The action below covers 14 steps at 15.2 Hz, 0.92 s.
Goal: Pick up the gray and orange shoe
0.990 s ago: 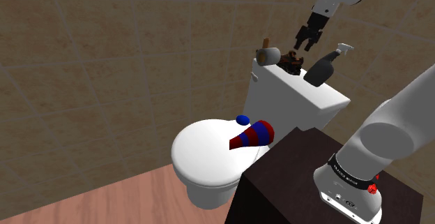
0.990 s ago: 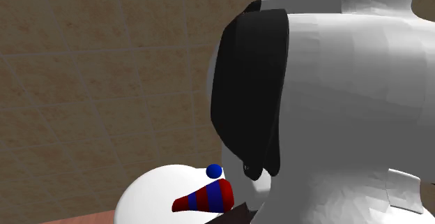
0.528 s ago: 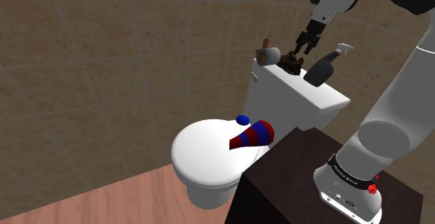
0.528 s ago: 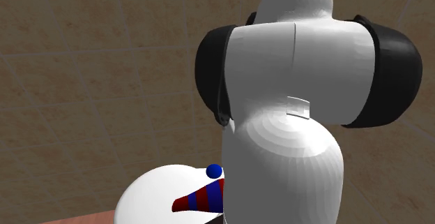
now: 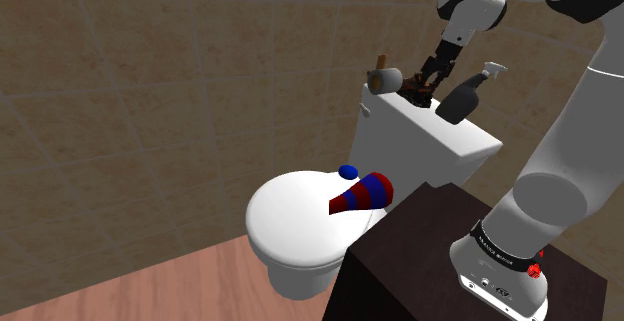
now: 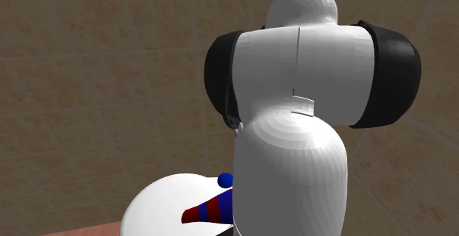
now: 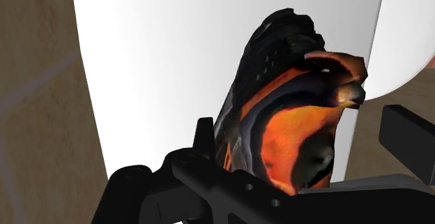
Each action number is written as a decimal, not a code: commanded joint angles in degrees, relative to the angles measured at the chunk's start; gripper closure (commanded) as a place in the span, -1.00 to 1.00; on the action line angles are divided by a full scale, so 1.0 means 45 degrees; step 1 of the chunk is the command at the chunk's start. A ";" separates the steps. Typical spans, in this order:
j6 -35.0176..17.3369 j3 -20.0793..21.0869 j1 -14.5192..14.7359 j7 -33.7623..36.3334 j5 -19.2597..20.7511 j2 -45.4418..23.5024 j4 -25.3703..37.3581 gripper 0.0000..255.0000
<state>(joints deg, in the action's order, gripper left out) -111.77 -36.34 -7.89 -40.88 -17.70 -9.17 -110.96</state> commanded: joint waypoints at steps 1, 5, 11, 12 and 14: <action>-0.0052 0.0001 -0.0006 -0.0026 -0.0021 -0.0020 -0.0035 1.00; -0.0045 -0.0002 -0.0010 -0.0031 -0.0020 -0.0021 -0.0028 1.00; 0.0079 -0.0010 0.0010 0.0041 0.0042 0.0053 0.0048 1.00; 0.0224 -0.0021 0.0019 0.0102 0.0101 0.0121 0.0148 1.00; 0.0516 -0.0040 0.0034 0.0221 0.0213 0.0250 0.0356 1.00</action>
<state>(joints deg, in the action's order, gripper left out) -109.96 -36.47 -7.79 -40.13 -17.02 -8.44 -109.63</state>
